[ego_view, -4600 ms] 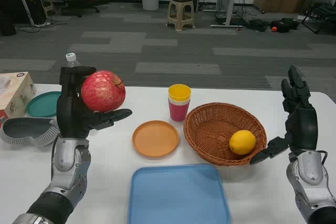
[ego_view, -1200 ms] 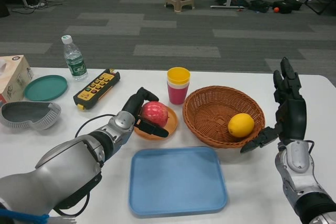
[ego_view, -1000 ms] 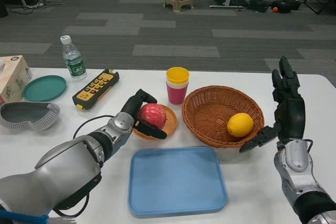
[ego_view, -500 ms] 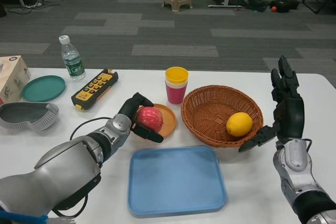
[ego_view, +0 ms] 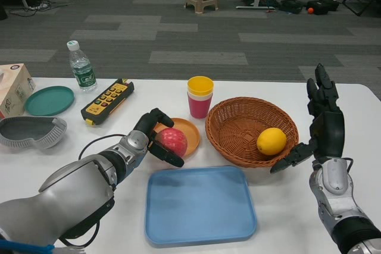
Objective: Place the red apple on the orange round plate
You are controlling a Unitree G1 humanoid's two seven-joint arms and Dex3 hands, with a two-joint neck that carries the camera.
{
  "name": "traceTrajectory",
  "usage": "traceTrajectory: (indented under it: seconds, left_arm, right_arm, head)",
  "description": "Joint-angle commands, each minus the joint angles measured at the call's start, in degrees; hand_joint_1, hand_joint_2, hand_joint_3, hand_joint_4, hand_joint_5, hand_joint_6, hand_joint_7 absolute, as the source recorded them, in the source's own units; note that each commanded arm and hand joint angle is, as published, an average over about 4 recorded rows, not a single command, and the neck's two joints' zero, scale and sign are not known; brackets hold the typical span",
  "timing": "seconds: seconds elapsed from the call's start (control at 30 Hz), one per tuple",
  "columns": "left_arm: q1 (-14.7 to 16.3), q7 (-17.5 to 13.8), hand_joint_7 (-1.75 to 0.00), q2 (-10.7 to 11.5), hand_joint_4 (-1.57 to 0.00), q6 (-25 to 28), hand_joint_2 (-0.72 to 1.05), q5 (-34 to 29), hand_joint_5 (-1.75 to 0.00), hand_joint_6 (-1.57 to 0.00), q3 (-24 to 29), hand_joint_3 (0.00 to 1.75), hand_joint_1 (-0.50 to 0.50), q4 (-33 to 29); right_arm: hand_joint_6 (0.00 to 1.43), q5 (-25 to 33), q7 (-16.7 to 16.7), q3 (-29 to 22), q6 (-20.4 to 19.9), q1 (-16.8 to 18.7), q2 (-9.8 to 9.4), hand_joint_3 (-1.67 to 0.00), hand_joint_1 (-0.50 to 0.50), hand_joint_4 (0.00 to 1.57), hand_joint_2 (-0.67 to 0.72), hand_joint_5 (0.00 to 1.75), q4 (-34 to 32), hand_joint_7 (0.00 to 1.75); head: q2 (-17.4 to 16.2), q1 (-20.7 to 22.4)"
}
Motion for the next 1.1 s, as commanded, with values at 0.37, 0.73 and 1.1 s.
traceTrajectory:
  seconds: [0.37,0.73,1.1]
  left_arm:
    - [-1.17,3.07,-1.68,1.04,-0.18,0.28,-0.37,0.22,-1.75,-0.25,4.49,0.02,0.5,0.31]
    - [0.85,2.85,-1.4,1.08,0.0,-4.51,0.29,0.04,-1.75,-0.06,11.89,0.04,0.5,-0.09]
    - [8.85,-4.8,-0.77,1.37,0.0,-15.14,-0.28,-9.52,-1.75,0.0,24.81,0.07,0.47,-8.02]
  right_arm:
    - [0.0,0.18,-0.27,-0.43,-0.33,0.49,0.32,0.0,0.21,0.0,0.72,0.0,0.1,0.0]
    - [0.0,0.25,-0.27,-0.73,-0.33,1.11,0.26,0.0,0.21,0.0,0.72,0.0,-0.3,0.0]
    - [0.0,0.27,-0.27,-1.46,-0.33,1.83,0.15,0.0,0.22,0.0,0.72,0.0,-0.98,0.0]
  head:
    - [-0.29,-0.23]
    - [-0.36,-0.27]
    - [-0.13,0.18]
